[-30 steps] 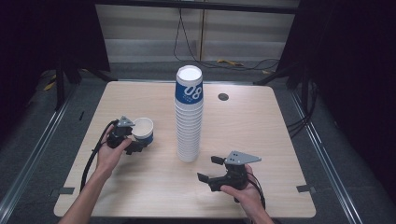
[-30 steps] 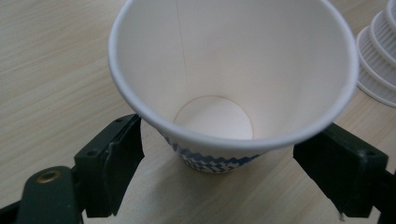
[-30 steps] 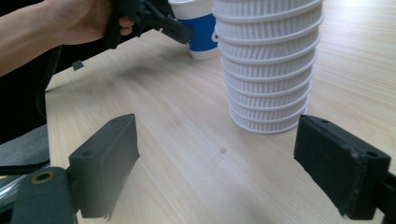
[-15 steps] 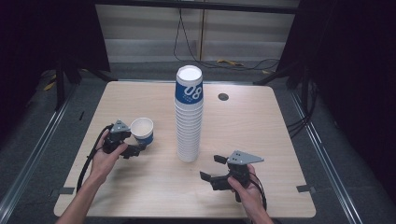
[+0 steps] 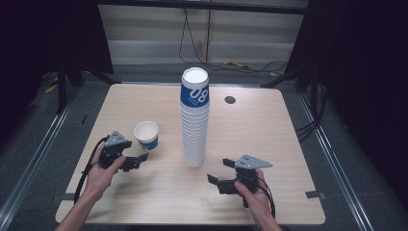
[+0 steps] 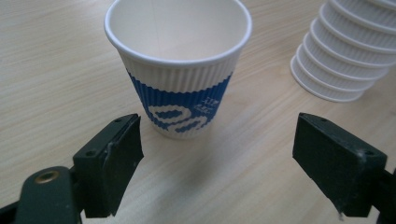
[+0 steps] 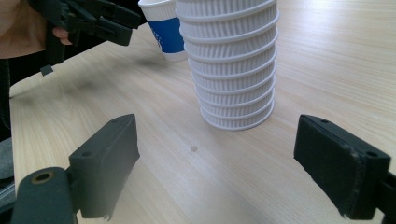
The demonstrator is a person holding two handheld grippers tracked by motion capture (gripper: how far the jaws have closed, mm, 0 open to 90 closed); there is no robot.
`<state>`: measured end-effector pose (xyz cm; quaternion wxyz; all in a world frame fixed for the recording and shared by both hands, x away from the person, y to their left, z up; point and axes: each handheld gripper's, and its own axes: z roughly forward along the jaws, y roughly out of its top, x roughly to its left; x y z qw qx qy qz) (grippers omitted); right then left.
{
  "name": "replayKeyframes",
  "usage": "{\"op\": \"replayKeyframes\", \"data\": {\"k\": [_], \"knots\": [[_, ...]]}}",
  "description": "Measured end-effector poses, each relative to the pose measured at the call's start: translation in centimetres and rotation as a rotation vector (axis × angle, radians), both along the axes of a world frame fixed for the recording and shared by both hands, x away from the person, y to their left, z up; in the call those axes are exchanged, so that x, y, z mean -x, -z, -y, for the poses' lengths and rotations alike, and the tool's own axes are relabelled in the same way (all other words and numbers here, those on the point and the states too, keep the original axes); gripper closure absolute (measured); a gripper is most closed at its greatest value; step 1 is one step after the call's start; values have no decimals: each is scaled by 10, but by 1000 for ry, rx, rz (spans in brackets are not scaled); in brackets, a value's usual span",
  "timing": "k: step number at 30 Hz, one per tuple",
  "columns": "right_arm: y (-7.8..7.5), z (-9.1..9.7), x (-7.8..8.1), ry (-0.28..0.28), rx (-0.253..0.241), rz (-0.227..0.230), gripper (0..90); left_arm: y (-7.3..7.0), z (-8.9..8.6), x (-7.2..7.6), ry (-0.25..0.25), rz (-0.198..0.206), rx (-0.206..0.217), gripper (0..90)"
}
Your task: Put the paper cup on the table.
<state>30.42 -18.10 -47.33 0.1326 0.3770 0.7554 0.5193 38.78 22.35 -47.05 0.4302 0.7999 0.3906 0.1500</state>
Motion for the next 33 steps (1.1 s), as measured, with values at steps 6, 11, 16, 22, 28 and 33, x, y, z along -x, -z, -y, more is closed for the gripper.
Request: {"op": "replayKeyframes", "data": {"k": [6, 11, 16, 22, 28, 33], "knots": [[-1, 2, 1, 12, -7, 3, 137, -6, -3, 18, 14, -1, 46, 169], [-2, 3, 2, 18, -10, 5, 137, -6, 3, 34, 1, 26, 85, 170], [-2, 4, 3, 16, -9, 12, 137, -4, 3, 48, -12, 45, 125, 164], [-3, 6, 2, 29, -10, 14, 137, -1, 6, 66, -9, 46, 131, 164], [-3, 8, 4, 38, -5, 18, 137, 7, 17, 79, -15, 4, 164, 163], [-4, 10, 6, 33, 22, 13, 137, 13, 20, 81, 34, -22, 194, 161]]}}
